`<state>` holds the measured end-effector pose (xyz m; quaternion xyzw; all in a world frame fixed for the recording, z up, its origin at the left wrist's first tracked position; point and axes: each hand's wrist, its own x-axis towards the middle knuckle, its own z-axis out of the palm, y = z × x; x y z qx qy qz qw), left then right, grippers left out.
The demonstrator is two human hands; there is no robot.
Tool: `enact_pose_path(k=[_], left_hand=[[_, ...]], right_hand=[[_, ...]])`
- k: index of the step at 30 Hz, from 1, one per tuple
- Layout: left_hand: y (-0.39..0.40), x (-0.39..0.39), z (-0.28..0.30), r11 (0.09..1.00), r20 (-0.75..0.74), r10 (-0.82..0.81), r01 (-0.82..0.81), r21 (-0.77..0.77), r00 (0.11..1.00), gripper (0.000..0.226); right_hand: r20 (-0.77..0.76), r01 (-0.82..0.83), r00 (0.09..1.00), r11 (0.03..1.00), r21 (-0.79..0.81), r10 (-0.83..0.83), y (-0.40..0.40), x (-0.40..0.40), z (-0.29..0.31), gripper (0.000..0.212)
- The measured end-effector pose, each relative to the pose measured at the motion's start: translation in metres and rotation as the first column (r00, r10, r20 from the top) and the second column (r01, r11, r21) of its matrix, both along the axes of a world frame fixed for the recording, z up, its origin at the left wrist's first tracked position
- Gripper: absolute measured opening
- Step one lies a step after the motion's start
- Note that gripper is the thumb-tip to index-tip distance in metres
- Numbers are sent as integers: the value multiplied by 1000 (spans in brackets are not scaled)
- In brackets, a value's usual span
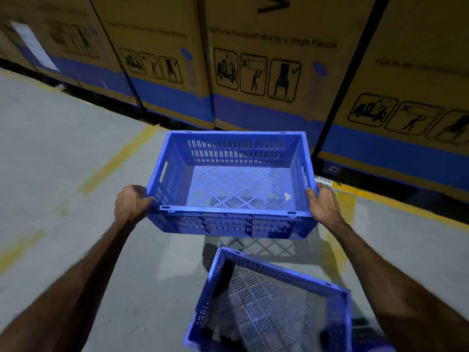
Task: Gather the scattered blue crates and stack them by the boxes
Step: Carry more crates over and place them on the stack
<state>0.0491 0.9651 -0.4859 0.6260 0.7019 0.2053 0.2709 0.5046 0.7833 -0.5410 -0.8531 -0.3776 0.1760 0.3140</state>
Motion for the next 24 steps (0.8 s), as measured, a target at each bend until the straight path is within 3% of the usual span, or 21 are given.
enact_pose_path(k=[8,11,15,19,24], left_hand=[[-49,-22,217,999,60,23,-26,42,998,24],[-66,-37,288,995,145,86,-92,35,986,32],[-91,-54,366,985,286,171,-170,-29,943,35],[-111,-71,413,981,343,179,-193,7,922,19],[-125,-90,433,978,381,161,-200,64,910,18]], right_hand=[[1,-58,998,998,22,58,-29,-13,219,34],[-1,-85,996,995,43,85,-40,-24,305,44],[6,-86,996,995,40,86,-60,-37,395,41],[23,-108,994,993,52,107,-77,-50,453,27],[25,-108,994,992,67,106,-93,-64,470,28]])
